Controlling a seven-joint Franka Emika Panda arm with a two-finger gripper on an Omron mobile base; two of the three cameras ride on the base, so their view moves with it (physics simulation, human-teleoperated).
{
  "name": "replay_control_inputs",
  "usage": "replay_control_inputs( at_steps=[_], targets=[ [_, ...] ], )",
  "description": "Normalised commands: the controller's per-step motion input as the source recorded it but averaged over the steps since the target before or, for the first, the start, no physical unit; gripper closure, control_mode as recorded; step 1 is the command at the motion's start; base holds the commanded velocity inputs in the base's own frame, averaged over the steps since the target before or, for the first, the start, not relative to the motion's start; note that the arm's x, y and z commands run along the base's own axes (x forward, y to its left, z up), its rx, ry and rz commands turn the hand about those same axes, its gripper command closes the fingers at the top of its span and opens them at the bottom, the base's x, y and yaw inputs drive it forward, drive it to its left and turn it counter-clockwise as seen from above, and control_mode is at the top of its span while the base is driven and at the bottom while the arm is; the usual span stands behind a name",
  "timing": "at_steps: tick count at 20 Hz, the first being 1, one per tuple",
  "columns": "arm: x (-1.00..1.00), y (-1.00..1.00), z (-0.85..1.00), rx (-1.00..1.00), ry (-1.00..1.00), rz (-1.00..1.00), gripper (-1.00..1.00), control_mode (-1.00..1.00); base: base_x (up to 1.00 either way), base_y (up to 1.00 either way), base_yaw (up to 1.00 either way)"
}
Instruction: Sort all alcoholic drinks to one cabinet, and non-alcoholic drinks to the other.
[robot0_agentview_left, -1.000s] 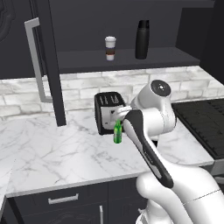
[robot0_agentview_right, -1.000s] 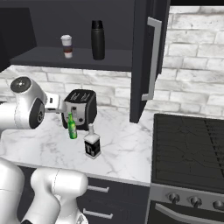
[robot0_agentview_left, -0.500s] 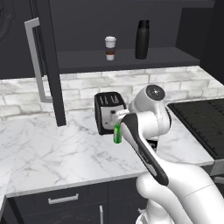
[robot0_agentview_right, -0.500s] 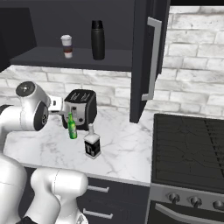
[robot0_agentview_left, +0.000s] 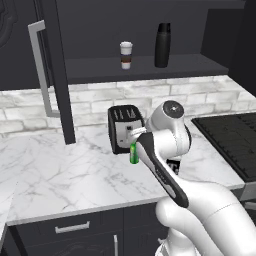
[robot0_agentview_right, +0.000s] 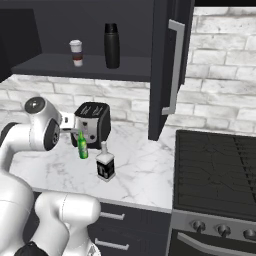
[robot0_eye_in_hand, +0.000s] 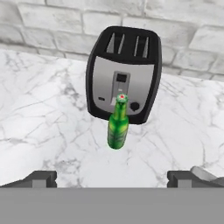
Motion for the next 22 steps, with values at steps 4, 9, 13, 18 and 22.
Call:
replay_control_inputs(
  at_steps=[4,9,13,18,22],
  targets=[
    [0.15,-0.02,-0.18,-0.01,0.0,0.0,-1.0,-1.0,0.0,0.0,0.0],
    [0.08,-0.01,-0.16,-0.01,0.0,0.0,-1.0,-1.0,0.0,0.0,0.0],
    [0.03,0.0,-0.19,0.0,0.0,0.01,-1.0,-1.0,0.0,0.0,0.0],
    [0.08,0.0,-0.17,0.0,0.0,0.01,-1.0,-1.0,0.0,0.0,0.0],
    [0.17,0.0,-0.14,0.0,0.0,0.01,-1.0,-1.0,0.0,0.0,0.0]
  ],
)
